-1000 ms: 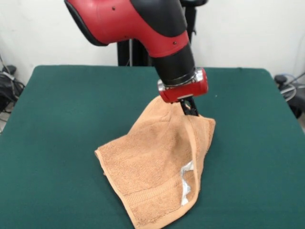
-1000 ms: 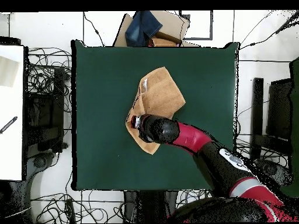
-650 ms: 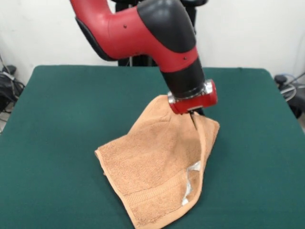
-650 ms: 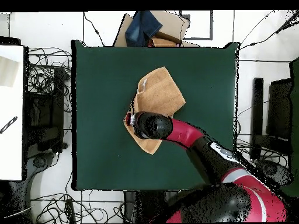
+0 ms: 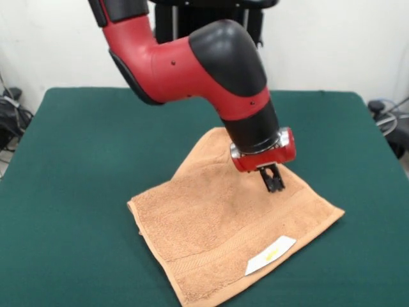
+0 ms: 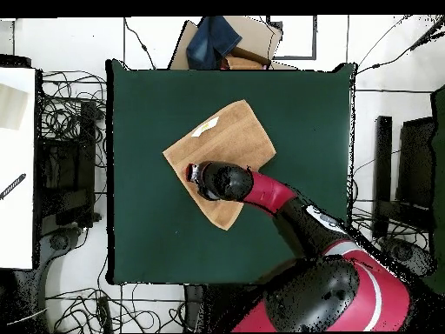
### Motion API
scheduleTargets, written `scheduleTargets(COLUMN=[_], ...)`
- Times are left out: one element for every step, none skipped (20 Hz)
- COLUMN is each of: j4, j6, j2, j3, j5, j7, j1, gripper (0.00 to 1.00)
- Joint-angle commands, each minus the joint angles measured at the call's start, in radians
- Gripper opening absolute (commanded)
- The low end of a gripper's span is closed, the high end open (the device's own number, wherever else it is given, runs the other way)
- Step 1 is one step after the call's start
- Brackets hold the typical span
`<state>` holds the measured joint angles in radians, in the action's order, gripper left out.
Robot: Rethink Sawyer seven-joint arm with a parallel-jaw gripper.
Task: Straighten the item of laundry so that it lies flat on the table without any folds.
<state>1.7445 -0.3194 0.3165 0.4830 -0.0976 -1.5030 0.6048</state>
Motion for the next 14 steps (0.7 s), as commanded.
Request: scheduleTargets(j4=[-0.05,-0.044,-0.038,-0.016,0.0,0.017,0.035,0.055,0.072,0.088,0.088,0.088,0.101,0.114], j6=[-0.025,-0.024,-0.023,-0.006,0.005,0.027,0.049,0.054,0.075,0.071,0.037,-0.015,-0.01,-0.005], j2=[0.03,0.037,0.049,0.067,0.082,0.098,0.114,0.14,0.162,0.198,0.226,0.241,0.241,0.241], j3=[-0.02,-0.02,-0.028,-0.031,-0.037,-0.048,-0.058,-0.068,-0.081,-0.109,-0.153,-0.17,-0.151,-0.132], j5=[0.053,0.056,0.06,0.064,0.069,0.07,0.072,0.077,0.077,0.078,0.083,0.089,0.091,0.094], j7=[-0.182,-0.188,-0.198,-0.216,-0.232,-0.249,-0.267,-0.283,-0.298,-0.313,-0.324,-0.316,-0.3,-0.284], j1=[-0.053,-0.056,-0.066,-0.071,-0.079,-0.088,-0.096,-0.104,-0.115,-0.138,-0.17,-0.184,-0.166,-0.148], gripper=[0.0,0.0,0.0,0.0,0.0,0.0,0.0,0.0,0.0,0.0,0.0,0.0,0.0,0.0])
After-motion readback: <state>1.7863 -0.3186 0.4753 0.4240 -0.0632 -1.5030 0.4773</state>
